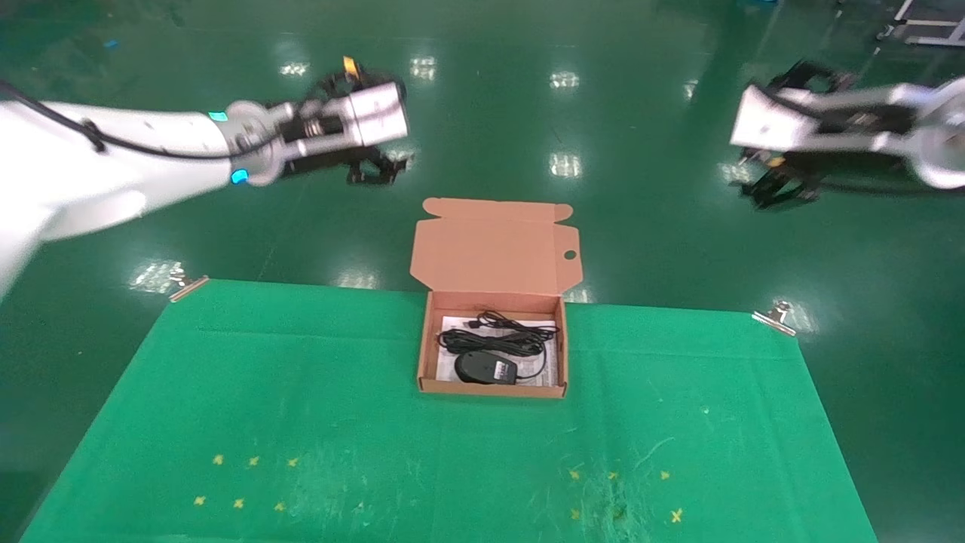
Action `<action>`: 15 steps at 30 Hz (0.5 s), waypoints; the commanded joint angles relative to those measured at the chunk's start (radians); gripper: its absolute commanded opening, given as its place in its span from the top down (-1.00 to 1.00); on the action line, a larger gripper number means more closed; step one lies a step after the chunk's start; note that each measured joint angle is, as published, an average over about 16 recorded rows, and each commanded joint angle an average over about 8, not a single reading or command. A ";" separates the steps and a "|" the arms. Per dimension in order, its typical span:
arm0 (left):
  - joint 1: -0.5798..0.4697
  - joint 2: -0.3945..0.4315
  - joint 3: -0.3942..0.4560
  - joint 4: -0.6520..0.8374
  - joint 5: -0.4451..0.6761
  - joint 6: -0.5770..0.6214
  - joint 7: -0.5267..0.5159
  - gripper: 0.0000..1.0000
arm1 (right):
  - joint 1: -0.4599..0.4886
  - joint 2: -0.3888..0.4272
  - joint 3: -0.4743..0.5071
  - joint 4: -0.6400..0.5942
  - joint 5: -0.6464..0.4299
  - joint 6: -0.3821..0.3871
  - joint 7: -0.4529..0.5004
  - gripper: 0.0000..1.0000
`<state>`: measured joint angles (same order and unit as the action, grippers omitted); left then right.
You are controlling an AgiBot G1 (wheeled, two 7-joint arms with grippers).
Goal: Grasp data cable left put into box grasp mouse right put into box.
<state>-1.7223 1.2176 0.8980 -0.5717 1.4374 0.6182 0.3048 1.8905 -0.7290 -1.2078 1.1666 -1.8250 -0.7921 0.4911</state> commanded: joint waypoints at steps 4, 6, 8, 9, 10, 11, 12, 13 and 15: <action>0.048 -0.048 -0.049 -0.055 -0.055 0.067 -0.039 -1.00 | -0.060 0.009 0.072 0.011 0.082 -0.057 -0.024 -1.00; 0.072 -0.070 -0.071 -0.081 -0.081 0.099 -0.057 -1.00 | -0.090 0.013 0.105 0.015 0.122 -0.082 -0.035 -1.00; 0.095 -0.092 -0.093 -0.106 -0.106 0.131 -0.074 -1.00 | -0.119 0.017 0.139 0.019 0.161 -0.107 -0.046 -1.00; 0.107 -0.103 -0.104 -0.119 -0.119 0.147 -0.083 -1.00 | -0.134 0.019 0.155 0.022 0.181 -0.120 -0.052 -1.00; 0.118 -0.113 -0.115 -0.131 -0.131 0.162 -0.092 -1.00 | -0.148 0.021 0.172 0.024 0.201 -0.132 -0.057 -1.00; 0.130 -0.124 -0.126 -0.144 -0.144 0.178 -0.101 -1.00 | -0.163 0.023 0.189 0.026 0.221 -0.145 -0.062 -1.00; 0.142 -0.135 -0.138 -0.157 -0.157 0.194 -0.110 -1.00 | -0.178 0.026 0.205 0.028 0.240 -0.158 -0.068 -1.00; 0.154 -0.146 -0.149 -0.170 -0.170 0.210 -0.119 -1.00 | -0.193 0.028 0.222 0.030 0.260 -0.170 -0.073 -1.00; 0.177 -0.168 -0.171 -0.196 -0.195 0.242 -0.136 -1.00 | -0.223 0.032 0.256 0.034 0.300 -0.196 -0.084 -1.00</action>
<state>-1.5571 1.0604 0.7381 -0.7549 1.2550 0.8439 0.1774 1.6829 -0.6992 -0.9689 1.1986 -1.5450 -0.9751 0.4123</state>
